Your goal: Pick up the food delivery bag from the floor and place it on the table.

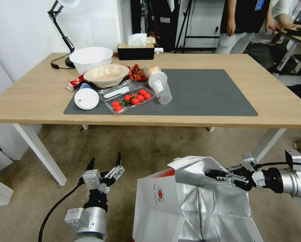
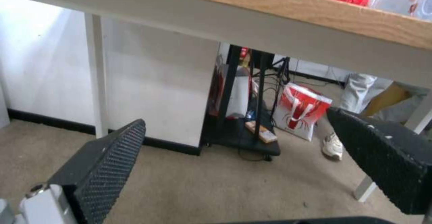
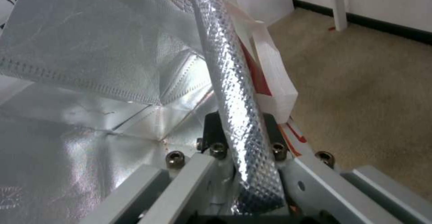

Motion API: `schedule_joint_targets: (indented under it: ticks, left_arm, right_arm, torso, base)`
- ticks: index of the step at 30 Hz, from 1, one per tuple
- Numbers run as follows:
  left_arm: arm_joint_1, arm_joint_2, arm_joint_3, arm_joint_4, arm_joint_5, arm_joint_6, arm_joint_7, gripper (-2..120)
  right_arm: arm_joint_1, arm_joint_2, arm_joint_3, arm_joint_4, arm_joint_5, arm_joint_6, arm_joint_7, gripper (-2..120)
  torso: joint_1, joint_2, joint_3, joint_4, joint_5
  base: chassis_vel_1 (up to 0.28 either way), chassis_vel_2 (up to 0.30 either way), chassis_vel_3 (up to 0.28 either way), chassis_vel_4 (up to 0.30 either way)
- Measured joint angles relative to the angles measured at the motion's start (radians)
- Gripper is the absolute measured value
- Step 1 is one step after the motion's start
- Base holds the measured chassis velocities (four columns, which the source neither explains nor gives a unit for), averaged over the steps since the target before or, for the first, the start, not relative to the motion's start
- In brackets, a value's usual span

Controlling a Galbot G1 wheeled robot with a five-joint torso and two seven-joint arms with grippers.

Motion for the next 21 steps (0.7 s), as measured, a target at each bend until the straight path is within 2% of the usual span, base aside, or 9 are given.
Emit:
schedule_joint_targets:
  ticks: [21]
  left_arm:
    - [-0.002,0.003,0.0,0.002,-0.001,-0.002,0.003,100]
  right_arm:
    - [0.0,0.006,0.0,0.002,-0.001,0.0,-0.002,0]
  torso:
    - [0.037,0.09,0.053,0.0,0.0]
  base:
    - [0.0,0.0,0.0,0.0]
